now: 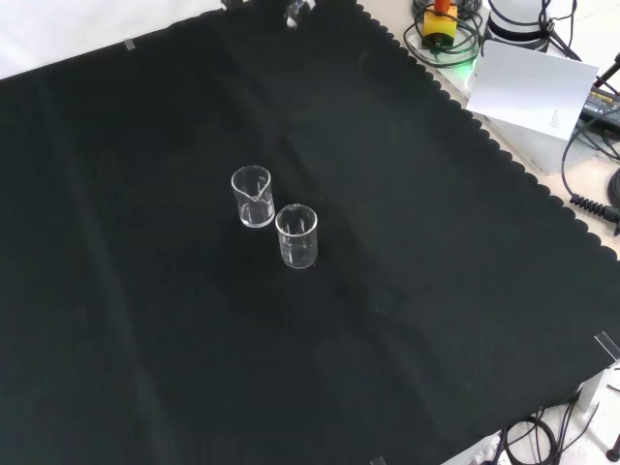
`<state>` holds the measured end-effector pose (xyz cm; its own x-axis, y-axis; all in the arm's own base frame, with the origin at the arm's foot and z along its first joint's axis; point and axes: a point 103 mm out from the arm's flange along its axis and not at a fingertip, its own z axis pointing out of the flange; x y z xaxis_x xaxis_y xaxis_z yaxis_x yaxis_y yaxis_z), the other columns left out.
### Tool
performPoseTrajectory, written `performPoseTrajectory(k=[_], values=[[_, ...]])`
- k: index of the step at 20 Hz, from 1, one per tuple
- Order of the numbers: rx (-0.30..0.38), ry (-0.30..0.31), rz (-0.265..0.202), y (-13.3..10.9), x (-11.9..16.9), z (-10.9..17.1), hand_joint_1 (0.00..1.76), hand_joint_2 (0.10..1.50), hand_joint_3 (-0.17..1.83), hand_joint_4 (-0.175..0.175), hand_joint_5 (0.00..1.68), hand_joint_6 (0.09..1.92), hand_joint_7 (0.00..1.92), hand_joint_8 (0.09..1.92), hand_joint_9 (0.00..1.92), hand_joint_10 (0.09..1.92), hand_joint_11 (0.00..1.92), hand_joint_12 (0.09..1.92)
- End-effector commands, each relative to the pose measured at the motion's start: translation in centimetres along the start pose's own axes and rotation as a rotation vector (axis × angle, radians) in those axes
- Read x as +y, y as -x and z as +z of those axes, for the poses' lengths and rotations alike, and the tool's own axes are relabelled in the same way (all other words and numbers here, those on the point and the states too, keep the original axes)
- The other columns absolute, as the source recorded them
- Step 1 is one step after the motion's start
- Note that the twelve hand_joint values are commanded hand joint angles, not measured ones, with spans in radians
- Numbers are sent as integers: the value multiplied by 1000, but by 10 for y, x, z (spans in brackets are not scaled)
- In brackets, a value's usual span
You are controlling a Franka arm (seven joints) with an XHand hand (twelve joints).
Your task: Pick up the beaker on the right.
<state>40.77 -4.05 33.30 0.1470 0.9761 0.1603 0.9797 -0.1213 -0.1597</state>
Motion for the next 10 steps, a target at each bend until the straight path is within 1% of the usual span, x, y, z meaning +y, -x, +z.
performPoseTrajectory(k=[1,3,6,10], values=[[103,-15,-15,-7,35,38,669,1074,-163,-35,290,87,82,548,241,706,0,1391],[93,-34,-34,-11,44,48,690,1053,-173,-36,283,87,96,561,253,709,0,1397],[76,-61,-40,-12,56,63,715,1026,-175,-37,273,87,97,568,257,710,0,1400],[76,-94,-45,-11,70,84,747,1012,-175,-38,256,87,76,565,237,702,0,1394]])
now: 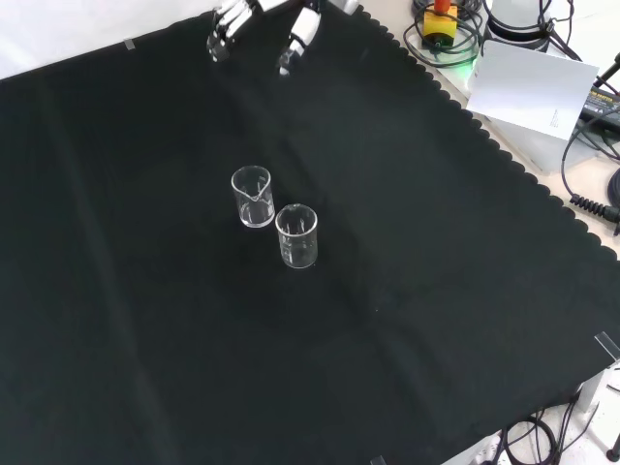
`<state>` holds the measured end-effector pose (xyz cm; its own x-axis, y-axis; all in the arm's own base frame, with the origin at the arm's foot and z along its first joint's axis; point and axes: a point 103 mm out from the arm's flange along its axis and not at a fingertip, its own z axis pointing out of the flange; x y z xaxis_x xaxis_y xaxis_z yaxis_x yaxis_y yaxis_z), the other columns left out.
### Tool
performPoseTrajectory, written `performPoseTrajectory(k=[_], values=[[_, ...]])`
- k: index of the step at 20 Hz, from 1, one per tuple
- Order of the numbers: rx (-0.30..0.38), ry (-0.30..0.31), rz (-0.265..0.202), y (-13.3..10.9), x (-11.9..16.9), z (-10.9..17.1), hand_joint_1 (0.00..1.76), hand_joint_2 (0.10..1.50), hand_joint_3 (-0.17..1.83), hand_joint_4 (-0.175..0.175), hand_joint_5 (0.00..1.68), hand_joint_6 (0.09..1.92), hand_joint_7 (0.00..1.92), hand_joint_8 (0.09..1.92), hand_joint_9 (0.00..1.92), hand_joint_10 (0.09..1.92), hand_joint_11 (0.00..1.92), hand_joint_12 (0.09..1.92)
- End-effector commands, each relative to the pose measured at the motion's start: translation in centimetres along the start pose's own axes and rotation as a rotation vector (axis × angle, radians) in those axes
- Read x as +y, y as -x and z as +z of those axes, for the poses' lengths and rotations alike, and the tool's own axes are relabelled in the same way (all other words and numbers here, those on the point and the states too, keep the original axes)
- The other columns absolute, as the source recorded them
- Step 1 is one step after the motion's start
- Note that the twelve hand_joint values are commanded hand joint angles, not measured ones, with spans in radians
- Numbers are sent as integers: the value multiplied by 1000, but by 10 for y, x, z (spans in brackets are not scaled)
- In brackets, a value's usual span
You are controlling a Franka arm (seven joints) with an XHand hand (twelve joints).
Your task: Pick up the beaker on the right.
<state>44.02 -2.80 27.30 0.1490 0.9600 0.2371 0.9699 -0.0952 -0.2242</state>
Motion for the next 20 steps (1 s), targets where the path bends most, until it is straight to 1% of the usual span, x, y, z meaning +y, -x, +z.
performPoseTrajectory(k=[1,3,5,9,11,15,17,20], values=[[6,-41,-31,1,37,30,754,1006,-175,-38,253,87,68,564,228,700,0,1386],[31,-56,-32,4,45,36,765,995,-175,-38,248,87,53,562,210,695,0,1375],[29,-62,-37,7,50,43,781,981,-175,-38,244,87,43,562,194,694,0,1364],[41,-93,-41,14,57,62,810,957,-175,-37,243,87,42,568,189,699,0,1354],[53,-110,-59,17,59,72,812,950,-175,-37,244,87,44,571,189,702,0,1353],[86,-107,-109,20,63,86,786,941,-175,-37,247,87,49,576,190,705,0,1351],[84,-110,-139,21,64,93,774,937,-175,-38,247,87,51,578,190,706,0,1350],[98,-114,-151,25,65,104,684,899,-175,-38,257,87,88,596,203,712,0,1348]])
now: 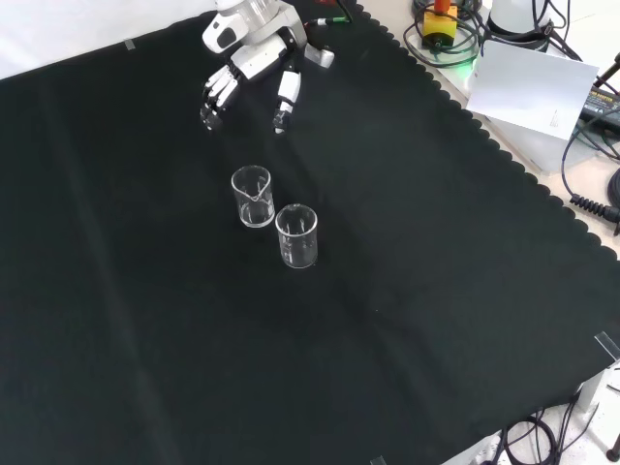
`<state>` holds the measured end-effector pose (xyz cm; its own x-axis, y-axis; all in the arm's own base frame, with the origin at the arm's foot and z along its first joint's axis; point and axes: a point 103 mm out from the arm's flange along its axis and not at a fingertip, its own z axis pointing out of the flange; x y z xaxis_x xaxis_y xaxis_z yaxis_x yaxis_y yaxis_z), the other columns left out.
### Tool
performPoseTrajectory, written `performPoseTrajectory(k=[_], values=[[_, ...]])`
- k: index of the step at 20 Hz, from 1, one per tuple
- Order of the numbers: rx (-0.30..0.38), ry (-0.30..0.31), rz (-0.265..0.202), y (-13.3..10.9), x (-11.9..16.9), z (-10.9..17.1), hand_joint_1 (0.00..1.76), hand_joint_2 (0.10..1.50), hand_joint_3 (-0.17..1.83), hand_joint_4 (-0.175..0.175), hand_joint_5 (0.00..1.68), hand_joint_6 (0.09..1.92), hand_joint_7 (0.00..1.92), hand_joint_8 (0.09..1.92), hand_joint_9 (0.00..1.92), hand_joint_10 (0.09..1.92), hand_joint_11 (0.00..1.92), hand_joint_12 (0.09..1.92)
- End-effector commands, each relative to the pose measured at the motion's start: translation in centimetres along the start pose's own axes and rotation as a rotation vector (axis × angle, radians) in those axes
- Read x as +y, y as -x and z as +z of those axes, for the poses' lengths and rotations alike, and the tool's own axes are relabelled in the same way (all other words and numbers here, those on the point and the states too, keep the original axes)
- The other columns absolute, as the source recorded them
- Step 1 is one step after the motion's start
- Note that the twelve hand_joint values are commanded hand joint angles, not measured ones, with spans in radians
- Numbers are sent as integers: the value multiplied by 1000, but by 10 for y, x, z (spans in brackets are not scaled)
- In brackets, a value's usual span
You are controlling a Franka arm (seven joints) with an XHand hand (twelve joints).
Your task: Pick up the beaker on the right.
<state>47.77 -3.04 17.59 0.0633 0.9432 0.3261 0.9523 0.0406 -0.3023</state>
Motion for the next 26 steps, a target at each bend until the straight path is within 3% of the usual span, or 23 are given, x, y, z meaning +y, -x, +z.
performPoseTrajectory(k=[1,6,12,18,26], values=[[33,1,-51,8,9,21,668,893,-175,-38,261,87,94,600,208,713,0,1348],[53,-23,-89,12,14,36,646,880,-175,-38,264,87,96,605,212,711,0,1339],[88,-1,-117,16,19,49,668,866,-175,-39,310,87,149,633,263,708,0,1330],[162,-18,-141,19,31,59,735,855,-175,-37,276,87,114,623,236,679,0,1328],[221,85,-175,22,39,65,810,859,-175,-34,249,87,110,631,220,676,0,1304]])
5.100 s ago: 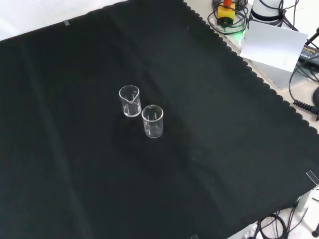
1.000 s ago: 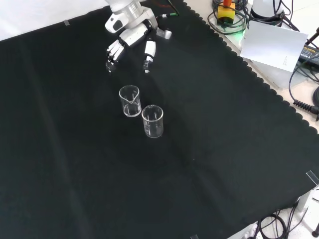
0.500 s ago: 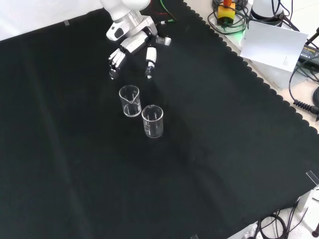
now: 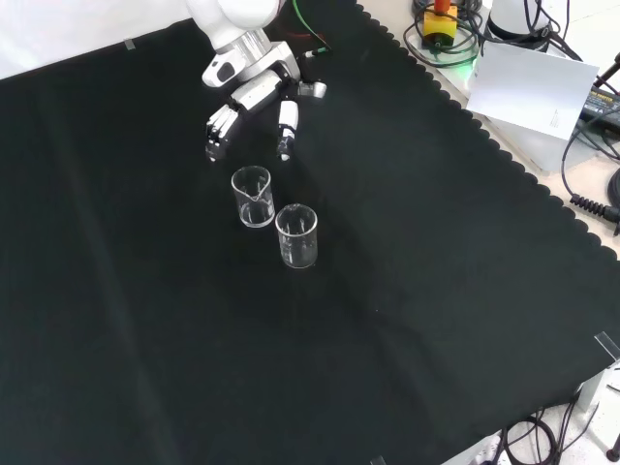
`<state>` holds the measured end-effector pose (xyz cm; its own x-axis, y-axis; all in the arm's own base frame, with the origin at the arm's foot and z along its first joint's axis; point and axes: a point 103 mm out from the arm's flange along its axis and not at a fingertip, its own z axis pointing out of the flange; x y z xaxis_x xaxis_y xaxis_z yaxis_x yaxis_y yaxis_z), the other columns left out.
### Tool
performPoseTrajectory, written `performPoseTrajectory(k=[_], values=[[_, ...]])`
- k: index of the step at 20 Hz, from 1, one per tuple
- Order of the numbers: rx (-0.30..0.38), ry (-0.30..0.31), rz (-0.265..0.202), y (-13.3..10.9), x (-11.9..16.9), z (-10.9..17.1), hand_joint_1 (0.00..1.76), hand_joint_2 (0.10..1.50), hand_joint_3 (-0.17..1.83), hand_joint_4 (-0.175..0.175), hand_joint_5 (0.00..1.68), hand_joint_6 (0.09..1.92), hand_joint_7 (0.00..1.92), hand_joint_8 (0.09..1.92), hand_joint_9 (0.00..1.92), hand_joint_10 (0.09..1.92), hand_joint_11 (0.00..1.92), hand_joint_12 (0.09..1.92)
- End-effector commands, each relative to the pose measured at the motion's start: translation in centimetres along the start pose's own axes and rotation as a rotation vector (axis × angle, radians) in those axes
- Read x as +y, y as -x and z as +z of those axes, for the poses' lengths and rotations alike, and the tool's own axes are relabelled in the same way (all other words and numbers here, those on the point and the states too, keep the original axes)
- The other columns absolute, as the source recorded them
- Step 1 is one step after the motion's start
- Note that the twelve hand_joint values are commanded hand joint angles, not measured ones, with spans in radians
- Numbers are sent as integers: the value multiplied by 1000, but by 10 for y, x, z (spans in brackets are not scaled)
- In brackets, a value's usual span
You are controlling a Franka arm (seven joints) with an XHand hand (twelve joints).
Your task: Pick up the beaker on the right.
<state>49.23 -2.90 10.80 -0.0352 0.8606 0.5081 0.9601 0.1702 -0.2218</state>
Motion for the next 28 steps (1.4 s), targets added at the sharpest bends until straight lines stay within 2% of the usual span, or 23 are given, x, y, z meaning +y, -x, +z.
performPoseTrajectory(k=[1,10,16,19,28], values=[[57,69,-35,5,4,8,814,860,-175,-35,256,87,112,632,222,677,0,1307],[58,48,-85,6,13,19,830,859,-175,-33,317,87,150,646,259,682,0,1323],[78,77,-102,5,20,22,834,860,-175,-33,337,87,163,649,275,678,0,1331],[85,66,-124,5,24,23,836,861,-175,-32,351,87,168,650,281,676,0,1332],[118,44,-146,14,33,31,844,863,-175,-30,393,87,186,653,294,667,0,1330]])
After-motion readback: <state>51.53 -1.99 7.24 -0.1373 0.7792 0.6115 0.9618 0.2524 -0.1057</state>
